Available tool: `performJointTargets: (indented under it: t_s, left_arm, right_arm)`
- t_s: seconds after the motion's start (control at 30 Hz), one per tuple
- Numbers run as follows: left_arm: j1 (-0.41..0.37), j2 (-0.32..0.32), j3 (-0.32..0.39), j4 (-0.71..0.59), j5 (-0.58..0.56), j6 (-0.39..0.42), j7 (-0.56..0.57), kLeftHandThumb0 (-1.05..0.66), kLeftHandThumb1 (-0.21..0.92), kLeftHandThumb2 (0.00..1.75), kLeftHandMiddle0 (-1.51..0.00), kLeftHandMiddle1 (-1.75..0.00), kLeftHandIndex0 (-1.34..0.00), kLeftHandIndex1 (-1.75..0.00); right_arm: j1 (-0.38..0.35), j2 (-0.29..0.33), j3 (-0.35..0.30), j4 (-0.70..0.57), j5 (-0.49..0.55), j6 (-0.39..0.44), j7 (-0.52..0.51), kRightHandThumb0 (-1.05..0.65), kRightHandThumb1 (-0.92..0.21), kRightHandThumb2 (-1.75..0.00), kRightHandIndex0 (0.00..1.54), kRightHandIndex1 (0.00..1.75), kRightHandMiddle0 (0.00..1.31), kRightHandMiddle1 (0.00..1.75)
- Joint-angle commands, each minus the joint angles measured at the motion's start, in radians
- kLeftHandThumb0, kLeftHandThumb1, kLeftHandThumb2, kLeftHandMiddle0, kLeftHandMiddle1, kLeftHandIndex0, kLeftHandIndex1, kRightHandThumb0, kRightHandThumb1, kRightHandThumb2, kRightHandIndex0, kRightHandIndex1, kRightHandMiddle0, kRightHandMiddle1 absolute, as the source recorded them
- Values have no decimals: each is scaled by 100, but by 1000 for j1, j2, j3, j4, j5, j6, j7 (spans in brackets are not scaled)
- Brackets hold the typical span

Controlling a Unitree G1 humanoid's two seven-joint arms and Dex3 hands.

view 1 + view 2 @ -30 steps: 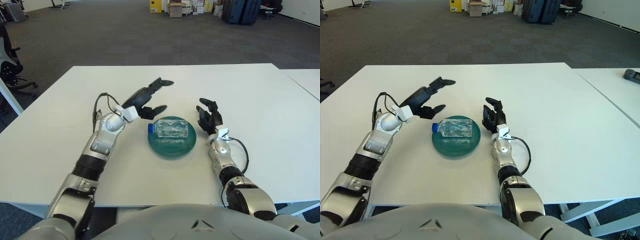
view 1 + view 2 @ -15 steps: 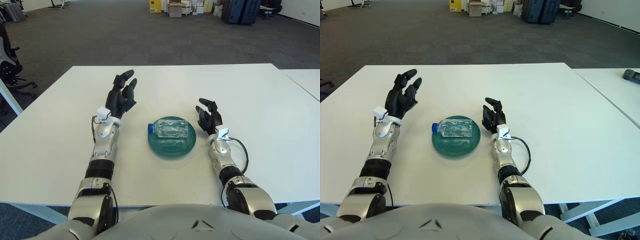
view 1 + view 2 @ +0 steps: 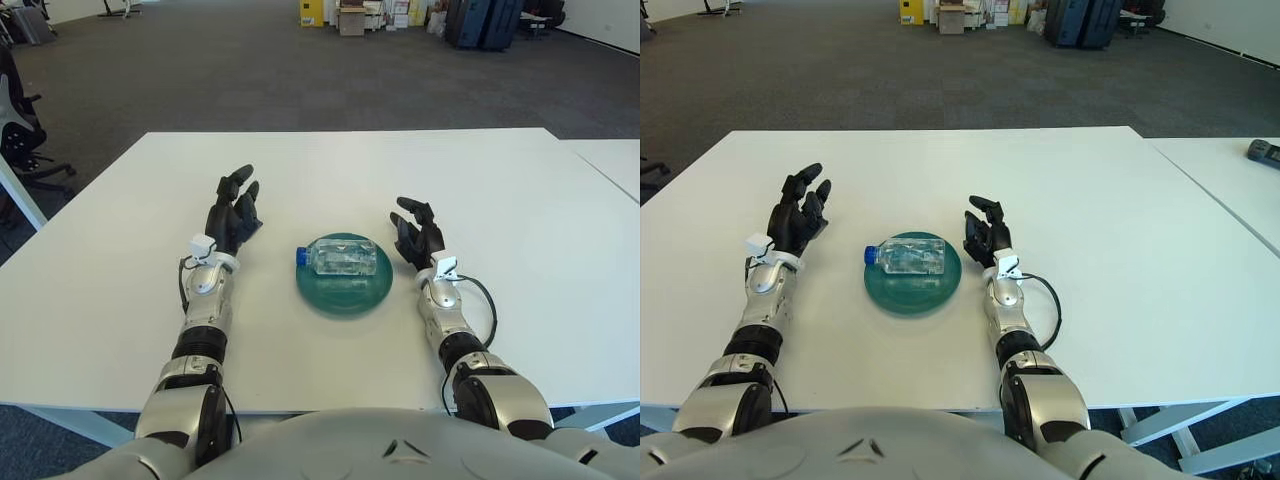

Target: Put the bottle into the plate.

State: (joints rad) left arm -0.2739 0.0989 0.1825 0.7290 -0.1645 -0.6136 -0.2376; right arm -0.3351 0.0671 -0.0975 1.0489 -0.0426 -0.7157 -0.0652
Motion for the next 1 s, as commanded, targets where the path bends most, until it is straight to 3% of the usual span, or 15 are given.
performJointTargets:
  t_s: [0.0, 0.57, 0.97]
  left_arm:
    - [-25, 19, -12, 24, 44, -37, 23, -81, 92, 97, -26, 0, 0, -58]
    - [20, 67, -103, 124, 269, -69, 155, -90, 92, 98, -19, 0, 0, -41]
    - [-9, 87, -147, 238, 312, -91, 186, -95, 92, 89, -16, 0, 0, -36]
  right_arm:
    - [73, 15, -10, 60, 23, 30, 7, -65, -92, -69, 54, 2, 9, 93]
    - [76, 15, -22, 48, 32, 44, 21, -64, -92, -71, 54, 2, 8, 94]
    - [76, 18, -23, 43, 39, 49, 25, -64, -92, -71, 55, 2, 8, 95]
